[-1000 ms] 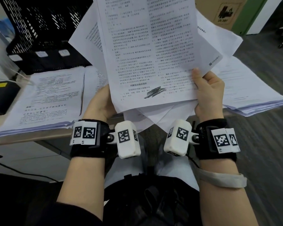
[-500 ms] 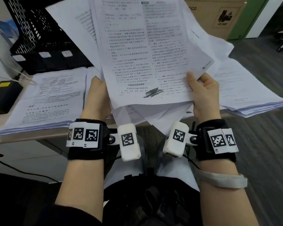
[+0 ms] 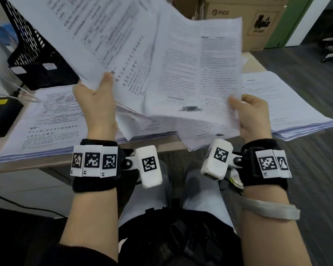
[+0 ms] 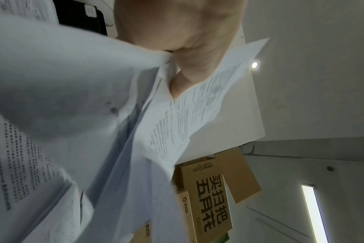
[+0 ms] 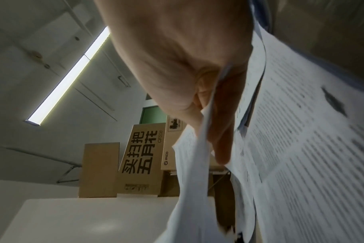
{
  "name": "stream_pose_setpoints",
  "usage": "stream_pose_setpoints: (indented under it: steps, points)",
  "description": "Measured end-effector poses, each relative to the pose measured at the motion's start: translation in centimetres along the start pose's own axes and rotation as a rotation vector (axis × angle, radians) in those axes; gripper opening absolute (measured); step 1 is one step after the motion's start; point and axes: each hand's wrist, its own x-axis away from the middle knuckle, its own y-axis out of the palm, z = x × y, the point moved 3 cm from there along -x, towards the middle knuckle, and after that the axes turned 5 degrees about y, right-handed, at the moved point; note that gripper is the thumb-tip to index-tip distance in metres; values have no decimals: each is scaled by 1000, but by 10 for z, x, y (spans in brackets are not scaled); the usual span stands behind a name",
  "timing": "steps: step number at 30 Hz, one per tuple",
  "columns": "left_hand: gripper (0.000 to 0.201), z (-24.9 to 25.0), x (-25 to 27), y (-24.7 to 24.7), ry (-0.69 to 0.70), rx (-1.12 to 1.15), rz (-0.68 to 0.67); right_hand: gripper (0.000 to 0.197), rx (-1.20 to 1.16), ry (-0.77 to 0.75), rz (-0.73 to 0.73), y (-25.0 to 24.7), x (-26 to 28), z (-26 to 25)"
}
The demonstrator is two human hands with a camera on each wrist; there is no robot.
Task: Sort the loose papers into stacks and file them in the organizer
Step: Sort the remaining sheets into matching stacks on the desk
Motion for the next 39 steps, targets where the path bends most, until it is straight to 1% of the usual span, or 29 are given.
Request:
stream_pose_setpoints:
  steps: [2,3,4,5,6,7,8,10,12,14,17,21,23,25,27,30,32,35,37,39]
  points:
    - [25,2,-3,-3,32,39,95,13,135,-60,99,-13,-11,1]
    - [22,1,-5,-4,52,55,120,8,206,-90,140,-19,-17,2]
    - [22,0,-6,-4,57,69,147,10,269,-113,175,-24,-22,2]
    - [30,-1,-7,-4,67,93,169,14,322,-121,195,-28,-27,3]
    - [40,-1,-6,-4,73,108,194,18,367,-120,196,-30,-32,4]
    - [43,-2,-7,-3,78,116,214,20,413,-118,184,-32,-36,5]
    - [39,-2,-7,-2,81,117,233,21,456,-122,165,-34,-39,5]
    - [19,0,-7,1,97,116,250,22,521,-121,136,-38,-47,5]
    - [22,5,-8,4,136,100,261,21,552,-106,113,-42,-51,4]
    - [25,6,-10,7,160,96,265,21,540,-77,81,-45,-55,3]
    - [25,3,-11,12,134,108,262,20,528,3,18,-49,-58,3]
    - [27,2,-9,21,117,104,260,15,576,78,-68,-51,-61,3]
    - [29,1,-8,26,102,116,257,19,642,92,-80,-51,-64,3]
    - [29,0,-6,30,86,129,253,25,655,109,-66,-50,-69,6]
    - [27,-3,-4,35,73,125,247,31,646,95,-26,-50,-70,7]
    - [24,-6,1,42,73,118,222,35,603,28,99,-56,-69,9]
    - [18,-9,4,46,74,114,200,33,549,-25,176,-62,-64,8]
    - [13,-12,10,52,68,94,161,22,494,-83,263,-71,-54,8]
    - [18,-13,14,55,50,91,158,23,375,-70,248,-73,-43,7]
    - [20,-15,18,58,34,101,146,32,333,0,195,-74,-33,9]
